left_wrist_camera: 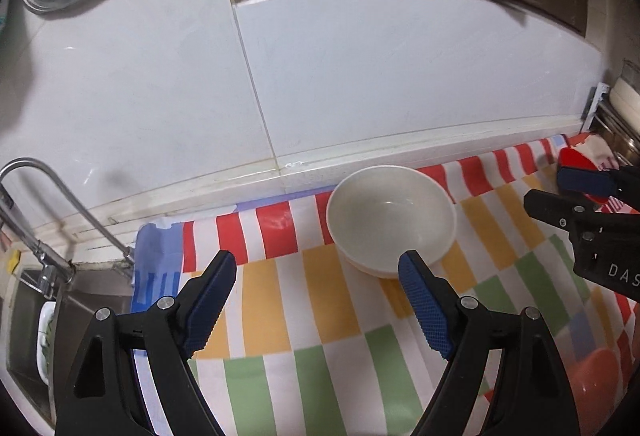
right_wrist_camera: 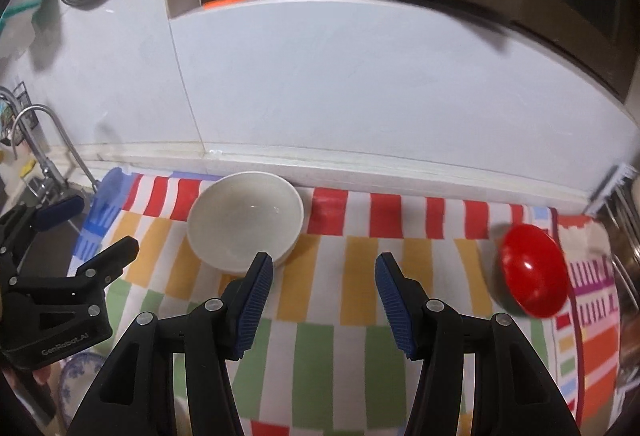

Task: Organize plates and bowls
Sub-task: 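Move both grippers to the white bowl by the wall, then close both grippers on the white bowl rim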

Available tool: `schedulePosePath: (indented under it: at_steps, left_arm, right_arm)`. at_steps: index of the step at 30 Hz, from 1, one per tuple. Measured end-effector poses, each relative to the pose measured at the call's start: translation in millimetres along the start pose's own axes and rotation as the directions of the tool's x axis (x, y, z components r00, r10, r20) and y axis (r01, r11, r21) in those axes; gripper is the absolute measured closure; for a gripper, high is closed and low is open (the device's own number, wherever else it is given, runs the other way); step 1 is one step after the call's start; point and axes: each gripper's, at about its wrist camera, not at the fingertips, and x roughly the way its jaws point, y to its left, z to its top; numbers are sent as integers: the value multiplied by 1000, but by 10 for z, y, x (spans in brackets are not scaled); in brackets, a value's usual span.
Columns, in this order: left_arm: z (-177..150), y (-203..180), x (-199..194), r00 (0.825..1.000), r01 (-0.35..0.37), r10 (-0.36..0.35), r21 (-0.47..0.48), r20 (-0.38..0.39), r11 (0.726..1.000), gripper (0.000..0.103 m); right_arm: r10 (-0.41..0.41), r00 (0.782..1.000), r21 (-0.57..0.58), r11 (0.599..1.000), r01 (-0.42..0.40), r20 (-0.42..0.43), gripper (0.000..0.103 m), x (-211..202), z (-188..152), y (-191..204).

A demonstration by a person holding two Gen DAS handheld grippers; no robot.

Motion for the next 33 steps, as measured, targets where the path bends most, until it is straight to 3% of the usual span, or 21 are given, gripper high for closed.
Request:
schedulePosePath:
  at_steps: [10,18,24,29,32,33]
  left_arm:
    - [121,46,621,997,14,-12,27,-80,1000,20]
    - [142,20,1034,986,52,-48,24,-157,998,33]
    - [141,-13,1203,982,70,-63,35,-176,997,48]
    - [142,-7,1293,971,128,-123,10,-205,992,73]
    - [144,-49,1309,967,152,-145,18,-209,988,86]
    - [145,-71,1303,969,142,-134,27,-206,989,86]
  right_arm:
    - [64,988,-17,998,-67,-141,54,685,165,45]
    - [127,965,31,992,-123,-228,67,1089,137,3]
    - [139,960,21,990,-139,-243,76,1193,127,15]
    - [162,955,27,987,-160,-250,87,1238,152,35]
    - [166,955,38,986,-162,-246,88,1244,175,37]
    - [168,954,45,986,-162,-246,88,1249,181,49]
